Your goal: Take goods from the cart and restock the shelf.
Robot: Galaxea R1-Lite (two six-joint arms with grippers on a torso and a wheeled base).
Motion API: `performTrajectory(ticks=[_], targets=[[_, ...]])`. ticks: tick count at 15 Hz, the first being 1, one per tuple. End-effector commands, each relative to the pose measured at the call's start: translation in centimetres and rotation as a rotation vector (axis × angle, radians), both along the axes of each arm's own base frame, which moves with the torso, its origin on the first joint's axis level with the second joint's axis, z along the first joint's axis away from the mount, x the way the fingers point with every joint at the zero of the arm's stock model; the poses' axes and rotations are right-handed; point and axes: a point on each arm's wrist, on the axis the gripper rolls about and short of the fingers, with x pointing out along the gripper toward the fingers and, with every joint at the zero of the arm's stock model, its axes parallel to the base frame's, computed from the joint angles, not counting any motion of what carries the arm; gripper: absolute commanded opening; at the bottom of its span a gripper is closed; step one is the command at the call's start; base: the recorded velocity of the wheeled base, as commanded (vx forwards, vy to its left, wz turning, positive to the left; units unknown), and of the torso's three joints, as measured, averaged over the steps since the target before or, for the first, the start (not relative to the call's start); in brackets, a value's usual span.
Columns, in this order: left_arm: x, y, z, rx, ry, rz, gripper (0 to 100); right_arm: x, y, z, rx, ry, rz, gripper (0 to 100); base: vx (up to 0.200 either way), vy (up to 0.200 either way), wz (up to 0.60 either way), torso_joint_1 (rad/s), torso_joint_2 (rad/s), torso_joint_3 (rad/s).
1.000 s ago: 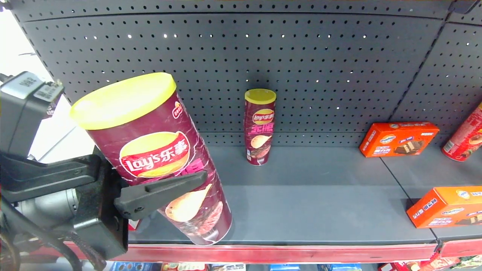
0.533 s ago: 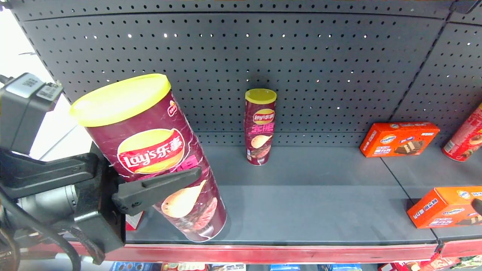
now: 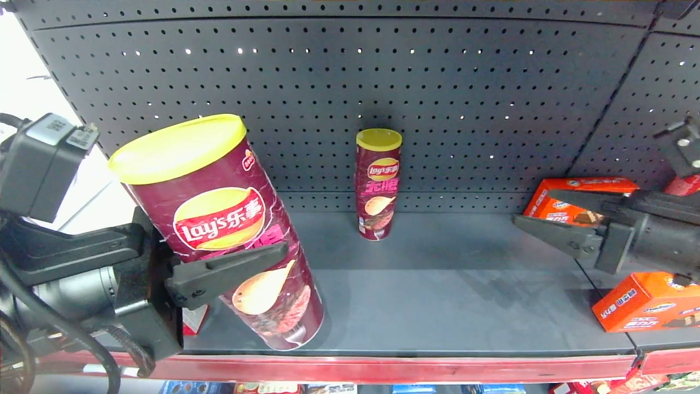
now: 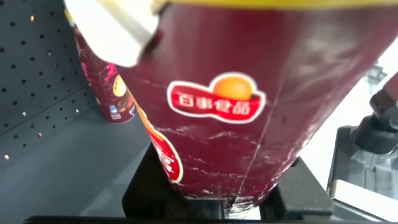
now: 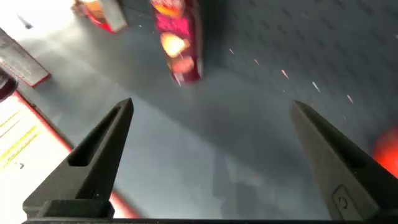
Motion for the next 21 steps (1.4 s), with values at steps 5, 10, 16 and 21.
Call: performTrajectory(ticks=[5, 10, 16, 21], targets=[[0.2, 0.2, 0.1, -0.012, 0.014, 0.012, 0, 12.8, 4.7, -0.6, -0.038, -0.084, 0.394, 100, 0.0, 0.0, 0.0, 0.0, 0.0, 0.0], [0.4, 0.1, 0.1, -0.012, 0.014, 0.012, 0, 15.9, 6.2, -2.1, -0.051, -0.135, 0.604, 100, 0.0, 0.0, 0.0, 0.0, 0.0, 0.0], [0.7, 0.2, 0.1, -0.011, 0.017, 0.024, 0, 19.1, 9.3, -4.3, -0.057, -0.137, 0.648, 100, 0.0, 0.0, 0.0, 0.0, 0.0, 0.0], [0.7, 0.2, 0.1, -0.015, 0.023, 0.024, 0, 21.3, 10.6, -6.0, -0.057, -0.139, 0.657, 100, 0.0, 0.0, 0.0, 0.0, 0.0, 0.0]])
